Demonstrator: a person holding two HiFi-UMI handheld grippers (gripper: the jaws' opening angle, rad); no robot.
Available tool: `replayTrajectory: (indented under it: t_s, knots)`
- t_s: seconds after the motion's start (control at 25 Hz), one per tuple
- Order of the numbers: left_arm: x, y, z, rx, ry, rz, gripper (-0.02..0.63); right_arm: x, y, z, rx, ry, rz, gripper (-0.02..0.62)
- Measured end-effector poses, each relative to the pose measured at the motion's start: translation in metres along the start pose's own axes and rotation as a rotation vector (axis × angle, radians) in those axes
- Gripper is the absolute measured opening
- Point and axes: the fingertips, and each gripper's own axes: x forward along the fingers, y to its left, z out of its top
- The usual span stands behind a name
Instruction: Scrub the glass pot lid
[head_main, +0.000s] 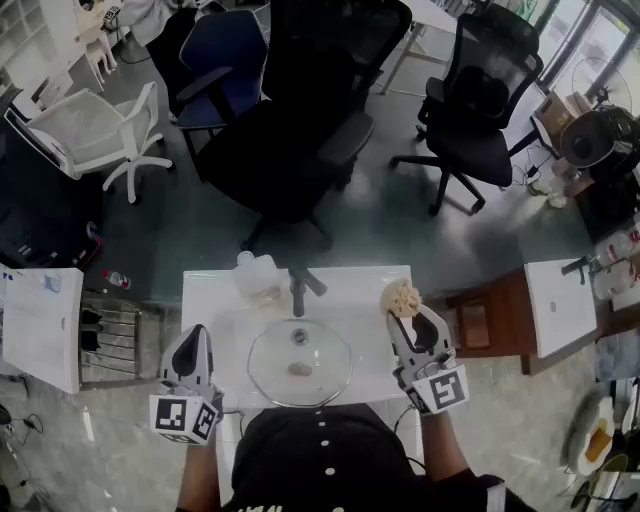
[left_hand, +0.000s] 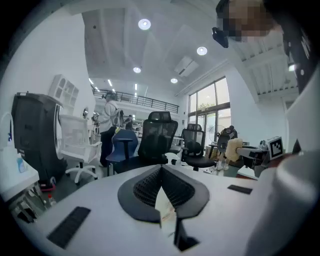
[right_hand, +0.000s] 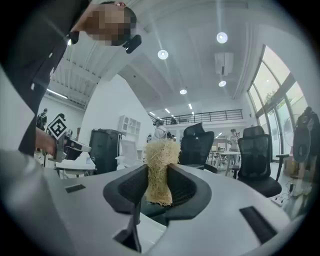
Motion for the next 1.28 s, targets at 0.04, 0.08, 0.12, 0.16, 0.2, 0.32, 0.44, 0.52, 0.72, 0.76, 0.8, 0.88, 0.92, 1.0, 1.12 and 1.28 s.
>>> replayTrajectory:
  t_s: [0.04,0.08,0.12,0.16,0.2,0.32,0.44,0.52,0.72,0.76,0.8,0.88,0.92,1.0,1.12,1.28]
  knots:
    - [-0.003,0.000,0.005,0.015,-0.014,0.011,0.026,-0.003,-0.004,0.004,-0.007,-0.011,-0.022,0.130]
    - [-0.006,0.001,0.010,0.028,-0.026,0.023,0.026,-0.005,-0.008,0.007,-0.014,-0.022,-0.038,0.130]
    - [-0.009,0.002,0.014,0.038,-0.038,0.035,0.026,-0.007,-0.011,0.011,-0.020,-0.033,-0.052,0.130]
    - [-0.011,0.004,0.017,0.043,-0.048,0.045,0.026,-0.009,-0.013,0.014,-0.024,-0.042,-0.063,0.130]
    - [-0.013,0.005,0.018,0.046,-0.055,0.054,0.026,-0.011,-0.015,0.016,-0.026,-0.050,-0.075,0.130]
    - [-0.017,0.006,0.022,0.061,-0.066,0.075,0.026,-0.013,-0.020,0.020,-0.023,-0.062,-0.105,0.129]
    - [-0.018,0.006,0.020,0.070,-0.067,0.089,0.026,-0.015,-0.023,0.019,-0.029,-0.057,-0.116,0.129]
    - [-0.017,0.006,0.018,0.058,-0.060,0.088,0.026,-0.013,-0.024,0.019,-0.022,-0.055,-0.120,0.129]
    - [-0.014,-0.001,0.013,0.049,-0.033,0.074,0.026,-0.009,-0.017,0.020,-0.044,-0.041,-0.096,0.129]
    - [-0.014,-0.002,0.014,0.051,-0.034,0.071,0.026,-0.008,-0.016,0.022,-0.044,-0.045,-0.098,0.128]
    - [-0.013,-0.003,0.014,0.052,-0.036,0.069,0.026,-0.007,-0.016,0.024,-0.044,-0.047,-0.100,0.127]
    - [-0.012,-0.002,0.013,0.050,-0.039,0.067,0.026,-0.005,-0.015,0.025,-0.045,-0.047,-0.098,0.129]
    - [-0.012,-0.002,0.013,0.047,-0.039,0.067,0.026,-0.005,-0.015,0.026,-0.045,-0.046,-0.094,0.129]
    - [-0.012,-0.003,0.014,0.041,-0.040,0.069,0.026,-0.004,-0.013,0.025,-0.048,-0.044,-0.084,0.129]
    - [-0.011,-0.006,0.015,0.040,-0.041,0.067,0.026,-0.003,-0.012,0.026,-0.047,-0.043,-0.088,0.129]
    - [-0.012,-0.006,0.016,0.038,-0.042,0.067,0.026,-0.002,-0.010,0.030,-0.058,-0.047,-0.084,0.129]
